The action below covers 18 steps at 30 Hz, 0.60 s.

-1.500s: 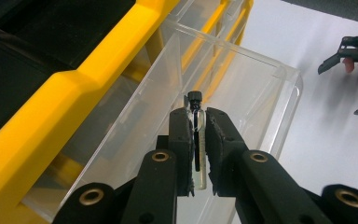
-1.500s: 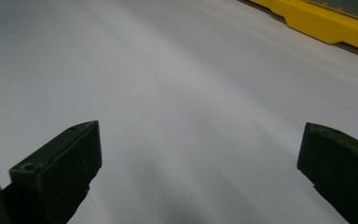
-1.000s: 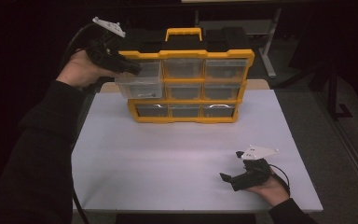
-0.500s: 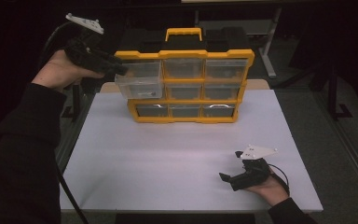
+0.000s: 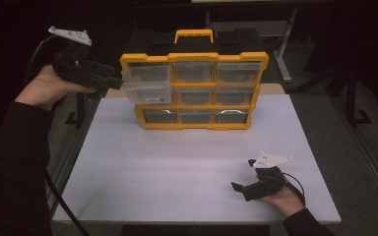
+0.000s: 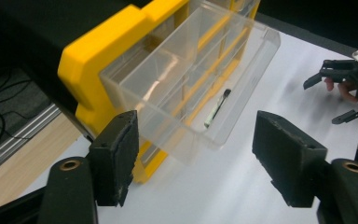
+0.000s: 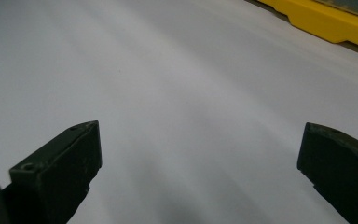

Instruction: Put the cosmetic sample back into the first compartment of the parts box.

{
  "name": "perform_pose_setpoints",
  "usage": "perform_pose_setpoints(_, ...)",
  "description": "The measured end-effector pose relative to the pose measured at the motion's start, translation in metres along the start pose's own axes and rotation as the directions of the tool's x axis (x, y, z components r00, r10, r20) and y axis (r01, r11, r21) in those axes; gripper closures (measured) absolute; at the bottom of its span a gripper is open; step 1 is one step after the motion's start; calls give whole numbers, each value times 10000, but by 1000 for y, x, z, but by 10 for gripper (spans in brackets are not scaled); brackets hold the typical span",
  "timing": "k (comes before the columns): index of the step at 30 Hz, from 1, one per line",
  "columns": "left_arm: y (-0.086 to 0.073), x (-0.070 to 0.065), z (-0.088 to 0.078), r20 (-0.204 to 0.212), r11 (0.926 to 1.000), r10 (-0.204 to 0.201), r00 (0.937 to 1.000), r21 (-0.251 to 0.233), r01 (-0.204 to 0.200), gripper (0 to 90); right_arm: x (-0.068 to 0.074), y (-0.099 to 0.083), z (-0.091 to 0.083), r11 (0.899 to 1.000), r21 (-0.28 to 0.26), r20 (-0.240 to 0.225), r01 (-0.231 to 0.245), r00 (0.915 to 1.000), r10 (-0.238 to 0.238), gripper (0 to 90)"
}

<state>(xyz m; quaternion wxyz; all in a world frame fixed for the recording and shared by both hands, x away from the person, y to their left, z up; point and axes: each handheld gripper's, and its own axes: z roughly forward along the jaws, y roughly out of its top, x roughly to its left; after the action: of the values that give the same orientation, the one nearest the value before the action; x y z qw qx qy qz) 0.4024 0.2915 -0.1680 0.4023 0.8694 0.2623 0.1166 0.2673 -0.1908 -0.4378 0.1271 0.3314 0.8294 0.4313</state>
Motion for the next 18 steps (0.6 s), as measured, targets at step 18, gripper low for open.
perform_pose_setpoints(18,-66,-22,31,-615,9986,-403,9973,-380,380,201,0,0,0,10000,-11,5,-9,10000,9,0)
